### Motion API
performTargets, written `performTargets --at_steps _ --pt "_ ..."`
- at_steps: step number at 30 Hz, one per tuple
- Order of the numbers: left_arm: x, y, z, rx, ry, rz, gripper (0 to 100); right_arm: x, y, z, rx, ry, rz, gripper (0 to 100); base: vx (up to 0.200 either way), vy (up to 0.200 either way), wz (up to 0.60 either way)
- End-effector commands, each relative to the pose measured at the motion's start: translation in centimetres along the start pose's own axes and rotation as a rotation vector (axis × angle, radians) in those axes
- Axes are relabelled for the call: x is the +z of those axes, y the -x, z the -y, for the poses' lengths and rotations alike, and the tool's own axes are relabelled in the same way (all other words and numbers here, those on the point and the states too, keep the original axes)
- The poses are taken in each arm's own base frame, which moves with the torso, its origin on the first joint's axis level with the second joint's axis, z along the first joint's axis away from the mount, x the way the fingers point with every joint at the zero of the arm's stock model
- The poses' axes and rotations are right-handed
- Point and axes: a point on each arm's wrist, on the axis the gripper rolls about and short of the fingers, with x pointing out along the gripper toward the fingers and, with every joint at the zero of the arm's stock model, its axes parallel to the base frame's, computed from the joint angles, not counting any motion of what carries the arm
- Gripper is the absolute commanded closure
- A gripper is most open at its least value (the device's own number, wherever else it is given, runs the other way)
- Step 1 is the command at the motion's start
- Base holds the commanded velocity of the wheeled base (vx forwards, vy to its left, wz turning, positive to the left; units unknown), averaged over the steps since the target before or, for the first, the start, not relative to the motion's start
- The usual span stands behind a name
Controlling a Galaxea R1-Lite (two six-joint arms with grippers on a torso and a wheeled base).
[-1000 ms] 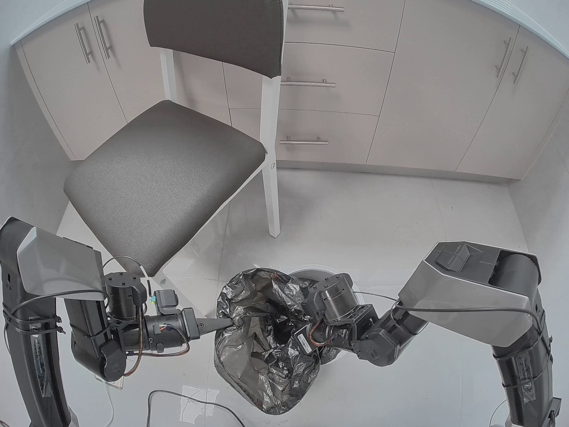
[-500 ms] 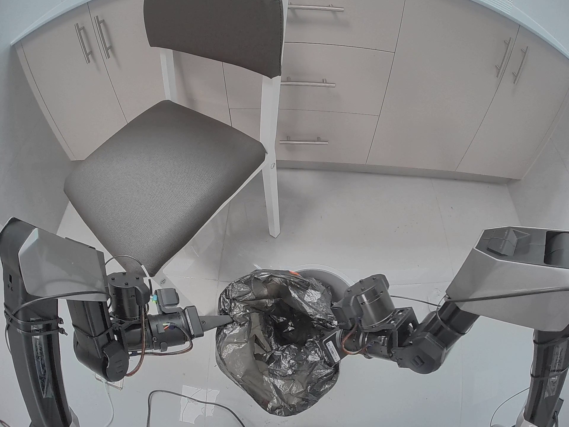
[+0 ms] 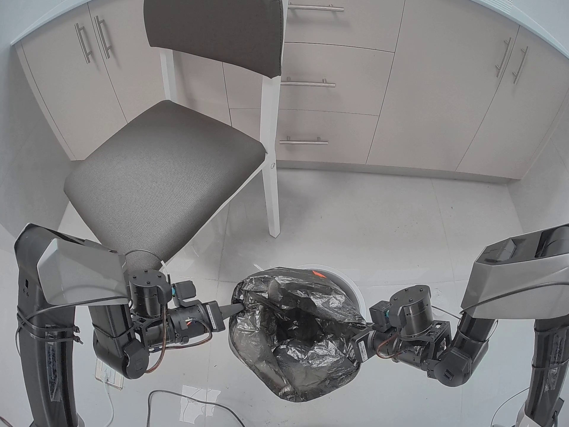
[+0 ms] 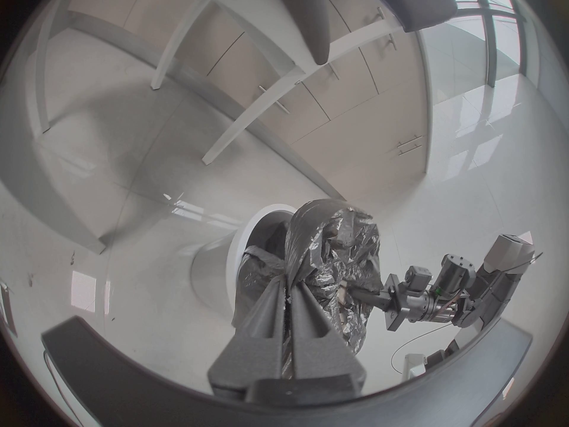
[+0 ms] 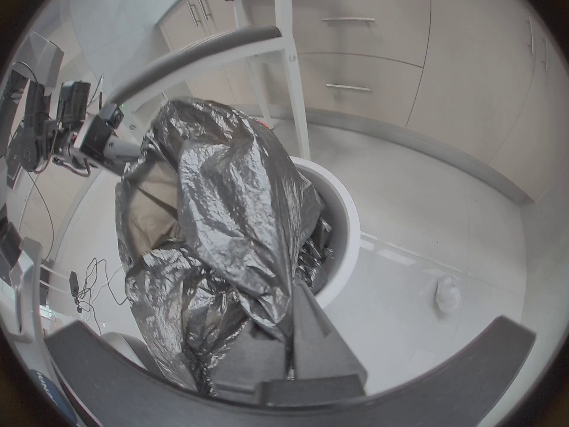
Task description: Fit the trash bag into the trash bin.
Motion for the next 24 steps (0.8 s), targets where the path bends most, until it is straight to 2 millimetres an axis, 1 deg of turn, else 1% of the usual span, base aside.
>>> performTargets --at_steps 1,7,9,12,17,19,24 --pt "0.3 -1.5 0.2 -0.030 -0.030 0.013 100 -1.6 -0.7 1.0 -0.031 -0.010 -0.052 100 0.000 0.000 0.00" --pt "0.7 -2.9 0.6 -0.043 -0.035 -0.004 100 -1.6 -1.4 2.1 -0.060 -0.035 -0.048 100 0.000 0.000 0.00" --pt "0.9 -3.7 0.8 -0.048 -0.034 -0.020 100 -1.2 -1.8 2.9 -0.078 -0.051 -0.016 100 0.000 0.000 0.00" --pt "1.0 -4.4 0.7 -0.047 -0.033 -0.029 100 -1.3 -2.1 3.5 -0.092 -0.060 0.012 100 0.000 0.000 0.00" --pt "1.2 -5.3 0.2 -0.041 -0.037 -0.035 100 -2.3 -2.9 4.1 -0.110 -0.070 0.005 100 0.000 0.000 0.00" --pt "1.0 -5.6 -0.3 -0.026 -0.039 -0.050 100 -2.3 -3.3 4.3 -0.117 -0.074 0.010 100 0.000 0.000 0.00" --pt "1.0 -5.7 -0.5 -0.013 -0.063 -0.057 100 -2.2 -3.8 5.2 -0.136 -0.085 0.021 100 0.000 0.000 0.00"
